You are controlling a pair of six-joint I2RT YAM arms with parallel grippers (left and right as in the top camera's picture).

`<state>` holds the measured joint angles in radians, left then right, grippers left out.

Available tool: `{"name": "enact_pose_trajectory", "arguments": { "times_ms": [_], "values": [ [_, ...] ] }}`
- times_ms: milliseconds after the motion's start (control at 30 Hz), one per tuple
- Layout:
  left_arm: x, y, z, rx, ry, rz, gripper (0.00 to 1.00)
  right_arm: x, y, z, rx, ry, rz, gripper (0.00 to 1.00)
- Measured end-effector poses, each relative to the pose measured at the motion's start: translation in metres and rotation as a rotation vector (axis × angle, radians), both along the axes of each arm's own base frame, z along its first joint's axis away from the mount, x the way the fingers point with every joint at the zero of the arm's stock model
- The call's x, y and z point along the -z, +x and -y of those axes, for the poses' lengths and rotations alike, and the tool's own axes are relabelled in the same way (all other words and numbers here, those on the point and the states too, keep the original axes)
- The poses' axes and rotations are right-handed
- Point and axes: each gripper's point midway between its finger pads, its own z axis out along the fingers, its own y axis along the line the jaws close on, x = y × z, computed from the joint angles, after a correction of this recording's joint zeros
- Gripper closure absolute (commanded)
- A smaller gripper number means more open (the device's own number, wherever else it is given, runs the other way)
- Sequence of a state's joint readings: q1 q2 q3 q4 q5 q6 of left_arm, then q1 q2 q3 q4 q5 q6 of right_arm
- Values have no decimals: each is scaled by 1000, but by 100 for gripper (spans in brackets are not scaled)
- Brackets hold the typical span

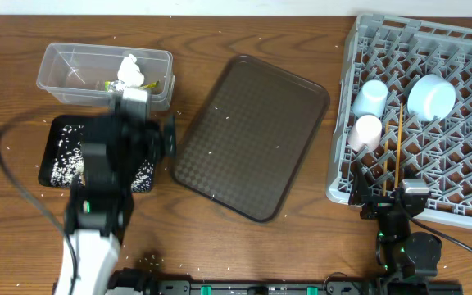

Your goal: Sort waste into correct bins and load items into the dishwasher rack

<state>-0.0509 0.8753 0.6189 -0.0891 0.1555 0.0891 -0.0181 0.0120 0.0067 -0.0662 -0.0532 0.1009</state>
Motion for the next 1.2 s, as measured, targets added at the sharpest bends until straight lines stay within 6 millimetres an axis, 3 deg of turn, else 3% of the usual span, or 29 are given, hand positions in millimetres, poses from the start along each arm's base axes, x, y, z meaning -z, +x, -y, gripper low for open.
{"name": "enact_pose_trajectory", "arguments": {
  "times_ms": [200, 400, 533, 833, 1200],
  "values": [
    [10, -40, -3, 0, -27, 204, 2, 0, 0, 0, 0, 0, 0, 1],
    [29, -63, -11, -25, -26, 290, 2, 0, 0, 0, 1, 0, 0, 1],
    [45, -70, -14, -34, -25, 309, 2, 0, 0, 0, 1, 0, 0, 1],
    [61, -77, -23, -69, -20, 316, 2, 0, 0, 0, 1, 0, 0, 1],
    [54, -79, -28, -91, -16, 341, 2, 0, 0, 0, 0, 0, 0, 1]
  ]
}}
